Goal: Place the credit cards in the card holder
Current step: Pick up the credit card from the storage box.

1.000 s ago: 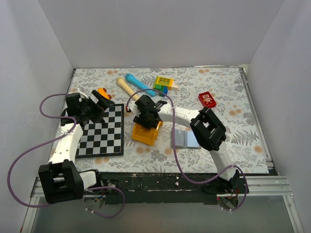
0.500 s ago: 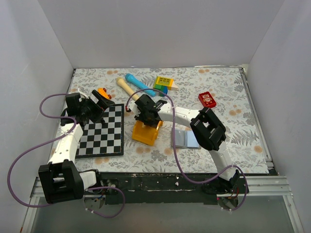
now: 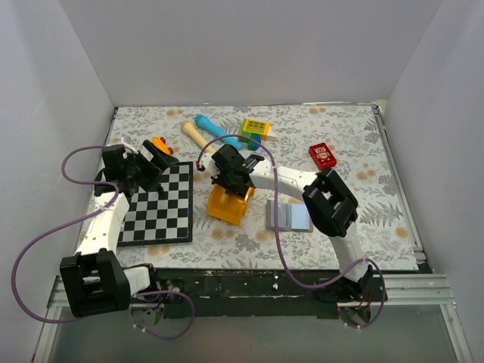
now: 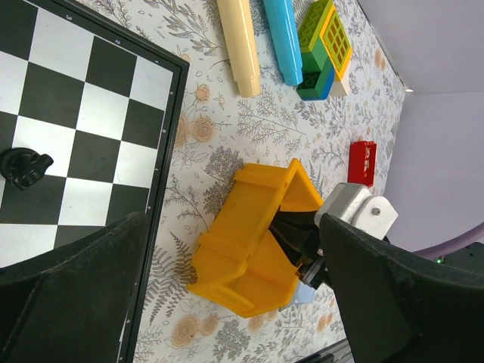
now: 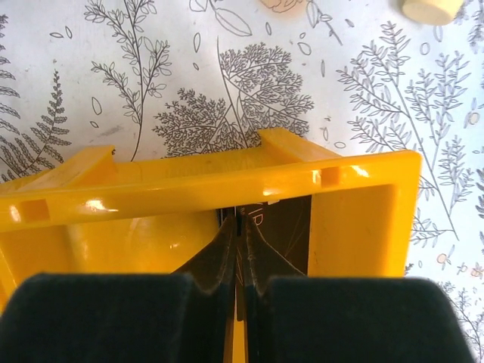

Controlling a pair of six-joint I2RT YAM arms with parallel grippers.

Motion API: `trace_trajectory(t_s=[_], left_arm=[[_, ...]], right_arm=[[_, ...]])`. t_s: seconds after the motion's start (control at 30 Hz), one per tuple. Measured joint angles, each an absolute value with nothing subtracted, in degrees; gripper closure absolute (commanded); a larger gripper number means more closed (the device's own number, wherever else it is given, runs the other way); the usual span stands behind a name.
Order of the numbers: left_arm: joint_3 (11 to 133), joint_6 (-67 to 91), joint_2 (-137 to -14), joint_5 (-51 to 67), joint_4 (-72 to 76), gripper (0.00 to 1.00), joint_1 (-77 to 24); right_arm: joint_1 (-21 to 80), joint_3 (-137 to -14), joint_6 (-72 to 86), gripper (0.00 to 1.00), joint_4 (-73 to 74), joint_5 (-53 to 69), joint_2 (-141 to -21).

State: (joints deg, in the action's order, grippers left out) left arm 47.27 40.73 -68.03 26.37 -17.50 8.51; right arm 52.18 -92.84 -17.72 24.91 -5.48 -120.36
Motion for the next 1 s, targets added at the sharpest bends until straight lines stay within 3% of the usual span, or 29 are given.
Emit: trace_trajectory(t_s=[1.0], left_arm=[[47.2, 41.0, -68.0, 26.4, -17.5, 0.02, 8.5]], right_arm=[[52.1, -93.0, -18.0, 0.99, 24.8, -13.4, -118.5]])
